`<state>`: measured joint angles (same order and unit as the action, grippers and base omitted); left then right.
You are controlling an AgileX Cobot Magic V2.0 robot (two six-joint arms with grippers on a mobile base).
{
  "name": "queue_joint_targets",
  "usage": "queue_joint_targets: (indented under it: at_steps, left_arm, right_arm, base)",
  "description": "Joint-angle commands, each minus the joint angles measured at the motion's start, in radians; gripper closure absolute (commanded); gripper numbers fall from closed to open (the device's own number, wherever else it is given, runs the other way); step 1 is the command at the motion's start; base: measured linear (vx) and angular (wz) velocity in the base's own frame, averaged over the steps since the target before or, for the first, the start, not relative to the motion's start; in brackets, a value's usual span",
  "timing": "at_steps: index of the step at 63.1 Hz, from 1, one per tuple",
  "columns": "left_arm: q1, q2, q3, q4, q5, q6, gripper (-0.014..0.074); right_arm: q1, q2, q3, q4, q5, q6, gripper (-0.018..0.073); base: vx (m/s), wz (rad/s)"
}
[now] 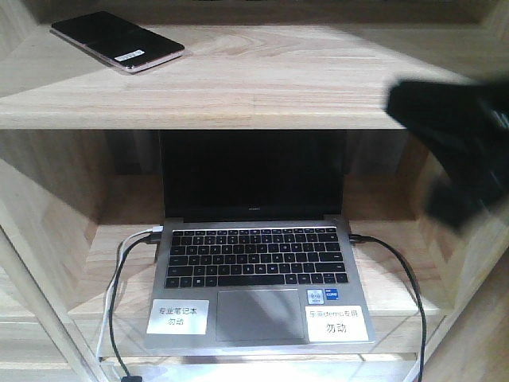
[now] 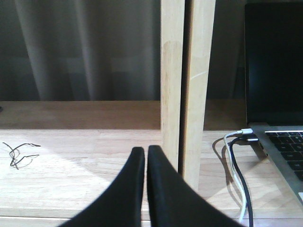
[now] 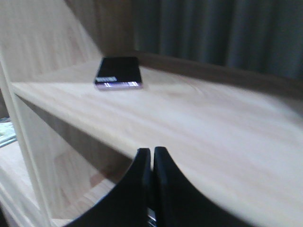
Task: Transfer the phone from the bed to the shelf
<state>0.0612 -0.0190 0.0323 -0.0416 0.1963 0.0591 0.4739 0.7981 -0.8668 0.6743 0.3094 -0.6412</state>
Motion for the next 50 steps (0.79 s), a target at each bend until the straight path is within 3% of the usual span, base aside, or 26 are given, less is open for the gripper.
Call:
queue_joint_targets:
  at_steps: [1, 28, 50]
  left_arm:
    - [0.000, -0.008, 0.007, -0.009, -0.070, 0.000, 0.0595]
    - [0.000, -0.008, 0.007, -0.009, -0.070, 0.000, 0.0595]
    - [0.000, -0.008, 0.007, -0.009, -0.070, 0.000, 0.0595]
  right_arm:
    - [-0.004, -0.083, 0.073, 0.018, -0.112, -0.002, 0.0564]
    - [-0.004, -0.397, 0.451, 0.020, -0.165, 0.055, 0.0564]
    - [-0.004, -0.570, 0.624, 0.023, -0.271, 0.080, 0.0564]
  base:
    - [0.00, 0.00]
    - [0.00, 0.00]
    - [0.00, 0.00]
